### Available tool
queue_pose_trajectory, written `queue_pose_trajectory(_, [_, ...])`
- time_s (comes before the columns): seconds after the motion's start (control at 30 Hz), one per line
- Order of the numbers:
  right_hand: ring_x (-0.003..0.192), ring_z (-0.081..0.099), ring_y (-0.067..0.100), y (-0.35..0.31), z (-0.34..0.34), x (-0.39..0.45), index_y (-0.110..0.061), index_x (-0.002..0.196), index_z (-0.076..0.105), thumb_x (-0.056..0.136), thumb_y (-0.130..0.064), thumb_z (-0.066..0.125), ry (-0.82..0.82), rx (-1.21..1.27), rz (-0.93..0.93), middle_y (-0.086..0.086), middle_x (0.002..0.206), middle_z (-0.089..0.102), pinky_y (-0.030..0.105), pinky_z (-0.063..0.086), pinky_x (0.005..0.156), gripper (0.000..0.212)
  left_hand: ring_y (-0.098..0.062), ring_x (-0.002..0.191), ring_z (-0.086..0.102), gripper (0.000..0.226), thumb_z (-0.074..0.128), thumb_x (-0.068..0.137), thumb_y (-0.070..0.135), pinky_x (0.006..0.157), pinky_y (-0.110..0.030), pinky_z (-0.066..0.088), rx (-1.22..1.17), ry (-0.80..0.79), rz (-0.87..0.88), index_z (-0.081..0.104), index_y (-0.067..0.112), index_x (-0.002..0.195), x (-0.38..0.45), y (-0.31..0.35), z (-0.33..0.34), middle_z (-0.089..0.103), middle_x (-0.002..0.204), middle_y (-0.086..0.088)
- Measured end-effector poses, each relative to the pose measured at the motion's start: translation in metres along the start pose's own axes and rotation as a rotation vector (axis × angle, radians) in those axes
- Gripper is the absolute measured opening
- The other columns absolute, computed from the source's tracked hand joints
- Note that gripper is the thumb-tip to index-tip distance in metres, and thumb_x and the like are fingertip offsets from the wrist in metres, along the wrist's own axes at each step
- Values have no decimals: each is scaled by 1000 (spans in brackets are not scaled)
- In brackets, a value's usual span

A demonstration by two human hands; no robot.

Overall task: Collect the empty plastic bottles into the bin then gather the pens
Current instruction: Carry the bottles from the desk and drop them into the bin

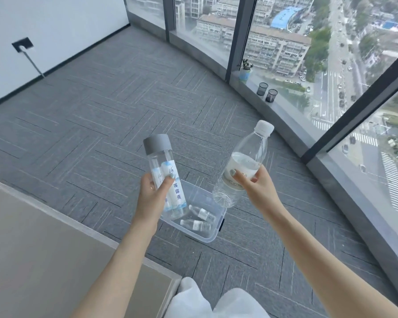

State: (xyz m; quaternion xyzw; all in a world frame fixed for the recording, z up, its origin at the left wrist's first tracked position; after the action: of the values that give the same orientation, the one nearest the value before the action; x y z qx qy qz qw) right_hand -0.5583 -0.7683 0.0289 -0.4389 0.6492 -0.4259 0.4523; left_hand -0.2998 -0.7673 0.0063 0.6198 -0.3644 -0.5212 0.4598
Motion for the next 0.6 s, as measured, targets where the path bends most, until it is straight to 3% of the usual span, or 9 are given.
queue_pose_trajectory(0.13, [99,54,-3,11,20,30,-27,123,39,84,-35,67,-25,-37,34,-13,112,55,13,43,70,49,-5,78,56,30,58,89,31,58,-22,39,-20,57,-99,42,16,111,24,-21,-10,55,90,6])
queue_pose_trajectory(0.27, [92,52,-7,34,44,66,-19,127,35,85,-32,65,-52,-90,81,-7,111,53,4,44,65,53,-5,80,56,34,59,87,38,60,-23,38,-3,121,-206,44,16,108,53,-56,-19,57,93,3])
queue_pose_trajectory(0.37, [87,52,-7,71,74,101,-19,121,38,84,-34,66,-137,-149,146,-9,106,54,12,43,64,48,-6,81,57,34,58,86,42,62,-24,41,30,152,-284,46,18,107,83,-89,-17,58,94,4])
queue_pose_trajectory(0.53, [90,52,-10,146,125,159,-26,114,40,83,-34,68,-263,-209,222,-13,105,54,13,41,67,43,-9,80,60,28,60,86,37,61,-24,43,145,200,-411,51,20,106,136,-164,-3,62,99,3])
queue_pose_trajectory(0.6, [95,53,0,176,137,185,-28,112,41,82,-33,70,-287,-247,228,-9,110,54,13,39,69,42,-15,81,60,30,61,86,36,60,-25,43,206,238,-458,52,18,108,156,-202,1,63,104,0])
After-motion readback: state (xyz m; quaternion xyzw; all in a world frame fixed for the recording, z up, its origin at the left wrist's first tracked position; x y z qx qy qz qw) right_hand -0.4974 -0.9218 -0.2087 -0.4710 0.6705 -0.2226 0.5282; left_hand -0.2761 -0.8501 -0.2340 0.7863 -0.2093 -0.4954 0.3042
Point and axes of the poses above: each hand's wrist, its own x-axis towards the middle knuckle, its own z-axis out of the palm, y = z × x, the point moved 9 cm from there along x, towards the middle knuckle
